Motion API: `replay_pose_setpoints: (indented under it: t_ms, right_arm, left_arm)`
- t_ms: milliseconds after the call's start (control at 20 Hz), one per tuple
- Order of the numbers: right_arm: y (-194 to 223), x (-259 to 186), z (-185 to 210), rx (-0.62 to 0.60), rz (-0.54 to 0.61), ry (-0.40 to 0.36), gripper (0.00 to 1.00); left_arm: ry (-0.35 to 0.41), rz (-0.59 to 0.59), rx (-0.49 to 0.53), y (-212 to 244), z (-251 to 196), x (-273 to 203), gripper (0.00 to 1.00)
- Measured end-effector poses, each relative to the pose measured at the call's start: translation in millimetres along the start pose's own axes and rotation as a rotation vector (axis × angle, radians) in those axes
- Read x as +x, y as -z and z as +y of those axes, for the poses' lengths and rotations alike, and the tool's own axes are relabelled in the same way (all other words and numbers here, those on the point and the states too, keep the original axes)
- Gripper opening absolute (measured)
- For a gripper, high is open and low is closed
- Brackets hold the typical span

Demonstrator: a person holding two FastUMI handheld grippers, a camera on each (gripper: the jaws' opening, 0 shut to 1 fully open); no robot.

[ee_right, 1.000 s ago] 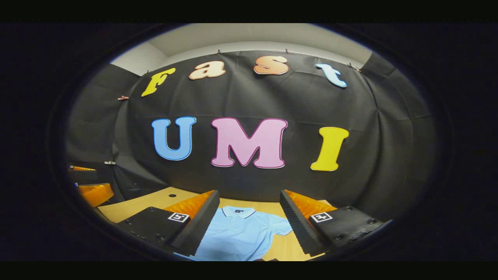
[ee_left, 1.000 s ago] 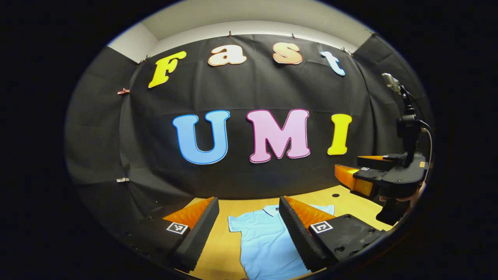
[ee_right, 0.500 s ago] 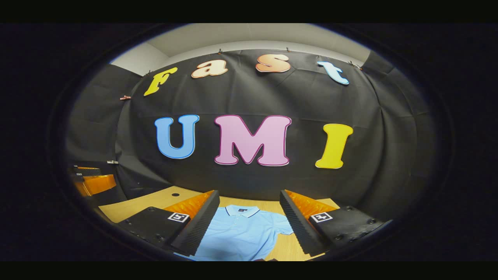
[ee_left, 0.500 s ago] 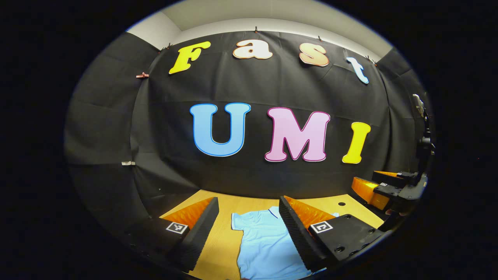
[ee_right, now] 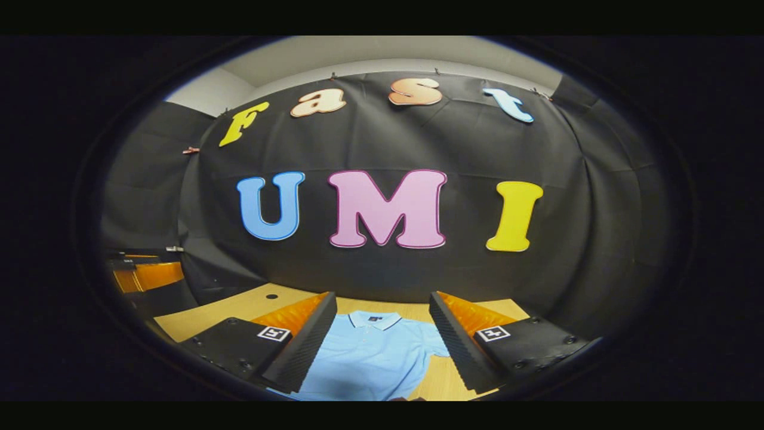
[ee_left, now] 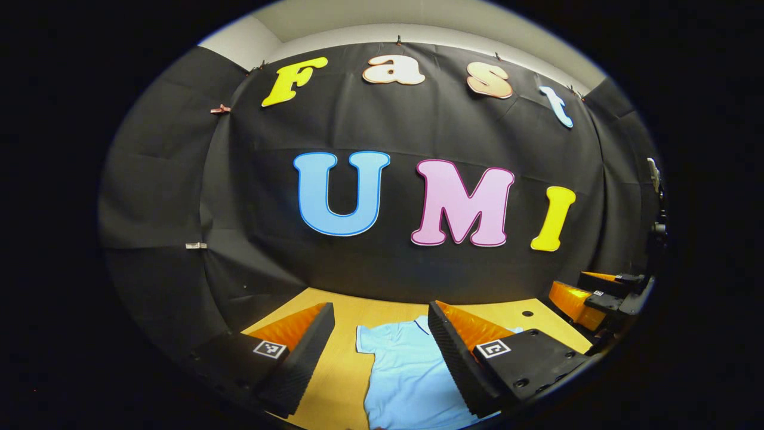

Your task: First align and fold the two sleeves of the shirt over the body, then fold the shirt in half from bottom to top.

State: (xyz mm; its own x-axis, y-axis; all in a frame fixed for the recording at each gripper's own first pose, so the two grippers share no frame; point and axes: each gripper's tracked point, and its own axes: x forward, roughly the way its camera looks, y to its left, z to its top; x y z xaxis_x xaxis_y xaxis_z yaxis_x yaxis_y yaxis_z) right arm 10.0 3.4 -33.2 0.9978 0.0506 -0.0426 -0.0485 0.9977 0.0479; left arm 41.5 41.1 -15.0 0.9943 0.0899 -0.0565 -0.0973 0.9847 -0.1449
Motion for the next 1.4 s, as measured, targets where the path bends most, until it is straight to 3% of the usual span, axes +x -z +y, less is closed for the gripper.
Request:
replay_pose_setpoints:
  t_ms: [100,300,550,900,1100,1400]
  right_arm:
    - [1.3,2.6,-1.0,0.014,0.004,-0.009,0.97]
    - [14.1,15.2,-29.8,0.012,0.033,0.044,0.97]
    - [55.6,47.1,-90.1,0.015,0.141,0.136,0.97]
    - [147.8,119.6,-162.2,0.010,0.364,0.221,0.97]
    - [211.2,162.6,-182.2,-0.013,0.489,0.185,0.97]
    - [294.1,205.2,-226.2,0.018,0.640,0.208,0.97]
  left_arm:
    - [0.008,0.002,-0.003,-0.6,-0.7,4.1,0.99]
    - [0.046,0.035,0.015,13.2,-5.9,18.0,1.00]
    - [0.085,0.071,0.017,29.1,-20.9,38.1,1.00]
    - [0.088,0.127,0.047,53.1,-41.1,74.8,0.99]
    - [0.061,0.169,0.047,69.1,-47.4,100.2,0.99]
    - [0.039,0.254,0.015,110.5,-48.1,122.8,1.00]
